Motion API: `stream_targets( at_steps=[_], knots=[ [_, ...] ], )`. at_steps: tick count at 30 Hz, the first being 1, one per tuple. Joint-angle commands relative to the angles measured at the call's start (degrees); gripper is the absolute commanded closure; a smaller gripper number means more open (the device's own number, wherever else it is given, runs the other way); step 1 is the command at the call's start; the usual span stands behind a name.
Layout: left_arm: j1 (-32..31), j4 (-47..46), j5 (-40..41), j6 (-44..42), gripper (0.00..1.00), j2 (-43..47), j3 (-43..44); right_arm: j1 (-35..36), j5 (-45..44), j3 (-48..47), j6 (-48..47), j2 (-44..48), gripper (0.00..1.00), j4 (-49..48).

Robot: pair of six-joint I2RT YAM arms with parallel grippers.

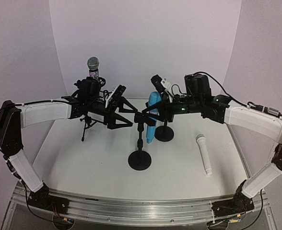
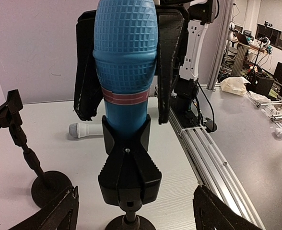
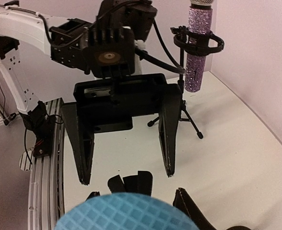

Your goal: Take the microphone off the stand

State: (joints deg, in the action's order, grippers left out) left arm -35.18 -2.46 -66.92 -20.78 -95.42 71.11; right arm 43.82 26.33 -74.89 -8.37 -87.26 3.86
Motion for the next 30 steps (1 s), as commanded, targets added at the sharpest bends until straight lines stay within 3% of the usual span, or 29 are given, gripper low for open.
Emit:
stream_targets(
  at_steps=[1, 7, 10, 23, 28, 30],
  knots=[
    [-1.6, -0.28, 3.17, 1.01, 0.21, 2.46, 0.43, -0.31, 3.39, -1.77, -5.14, -0.43, 0.65, -1.4],
    [-4.77, -2.29, 13.99, 1.88, 0.22, 4.01, -1.36, -1.35, 4.4, -2.61, -5.66, -2.03, 0.73, -1.51],
    [-4.82, -4.45, 15.32, 2.36, 0.27, 4.48, -2.19, -1.45, 4.6, -2.46, -5.36, -2.21, 0.75, -1.58],
    [-4.82, -4.01, 12.18, 1.96, 0.65, 5.05, -2.77, -1.96, 4.11, -1.51, -4.92, -1.43, 0.8, -1.61],
    [-4.81, -4.41, 11.43, 2.14, 0.72, 5.06, -2.39, -1.96, 4.25, -1.56, -4.81, -1.59, 0.8, -1.61],
    [-4.82, -4.54, 11.33, 1.92, 0.79, 5.08, -2.34, -1.95, 4.31, -1.53, -4.73, -1.51, 0.81, -1.58]
  ],
)
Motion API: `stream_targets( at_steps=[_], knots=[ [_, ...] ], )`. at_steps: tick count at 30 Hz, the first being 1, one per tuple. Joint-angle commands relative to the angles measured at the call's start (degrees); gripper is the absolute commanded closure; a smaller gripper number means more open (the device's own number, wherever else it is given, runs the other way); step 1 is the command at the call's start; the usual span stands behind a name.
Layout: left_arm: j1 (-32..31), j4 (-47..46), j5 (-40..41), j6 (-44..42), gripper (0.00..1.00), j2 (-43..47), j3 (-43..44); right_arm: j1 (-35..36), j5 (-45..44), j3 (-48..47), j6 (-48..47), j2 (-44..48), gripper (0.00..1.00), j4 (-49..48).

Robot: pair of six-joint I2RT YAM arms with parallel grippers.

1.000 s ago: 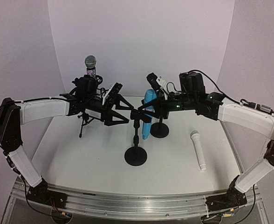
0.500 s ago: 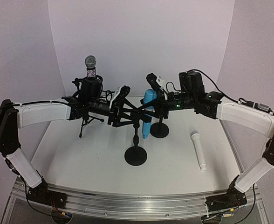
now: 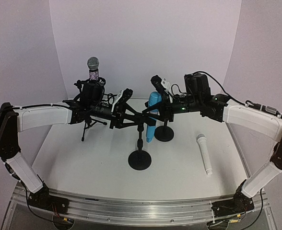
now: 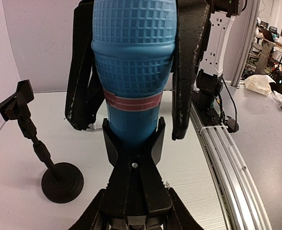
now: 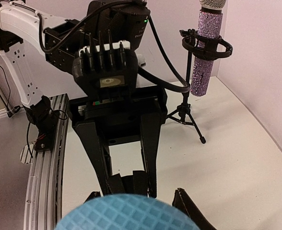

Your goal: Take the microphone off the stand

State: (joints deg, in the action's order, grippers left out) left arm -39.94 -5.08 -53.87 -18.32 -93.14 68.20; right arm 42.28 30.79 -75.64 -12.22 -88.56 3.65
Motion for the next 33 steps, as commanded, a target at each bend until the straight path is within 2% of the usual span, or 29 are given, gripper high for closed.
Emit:
stream_targets(
  at_steps=[1, 4, 5, 11, 22, 25, 28, 30, 33],
  knots=[
    [-0.05, -2.09, -1.72, -0.59, 0.84, 2.85, 0.48, -0.44, -0.12, -0.8, -0.86, -0.21, 0.81, -1.37],
    [-0.08, -2.23, -2.0, -0.91, 0.99, 3.01, 0.32, -0.42, -0.41, -0.83, -0.66, -0.26, 0.82, -1.35],
    [-0.06, -2.33, -2.22, -0.76, 1.0, 3.08, 0.18, -0.44, -0.67, -0.92, -0.35, -0.29, 0.83, -1.3],
    [0.11, -3.7, -0.09, -0.42, 1.0, 4.08, -2.24, -0.76, -5.85, 0.67, 2.53, 1.71, 0.97, -0.91],
    [1.36, -4.21, 1.37, 0.01, 1.0, 3.29, -1.89, -1.63, -14.67, 3.29, 4.96, 8.54, 0.99, 8.71],
    [1.36, -4.17, 1.23, -0.12, 1.0, 3.03, -1.24, -3.28, -23.7, 0.77, 9.05, 9.22, 0.99, 17.14],
    [1.36, -4.45, 0.73, -0.04, 1.0, 2.75, -0.59, -9.86, -33.47, -3.94, 18.36, 8.32, 0.99, 34.06],
    [1.39, -4.63, 0.46, -0.04, 1.0, 2.74, -0.63, -16.19, -33.77, -4.66, 23.45, 8.43, 0.99, 42.8],
    [1.4, -4.52, -0.06, 0.01, 1.0, 2.77, -0.72, -22.64, -34.3, -4.27, 25.3, 8.4, 0.98, 51.72]
  ],
)
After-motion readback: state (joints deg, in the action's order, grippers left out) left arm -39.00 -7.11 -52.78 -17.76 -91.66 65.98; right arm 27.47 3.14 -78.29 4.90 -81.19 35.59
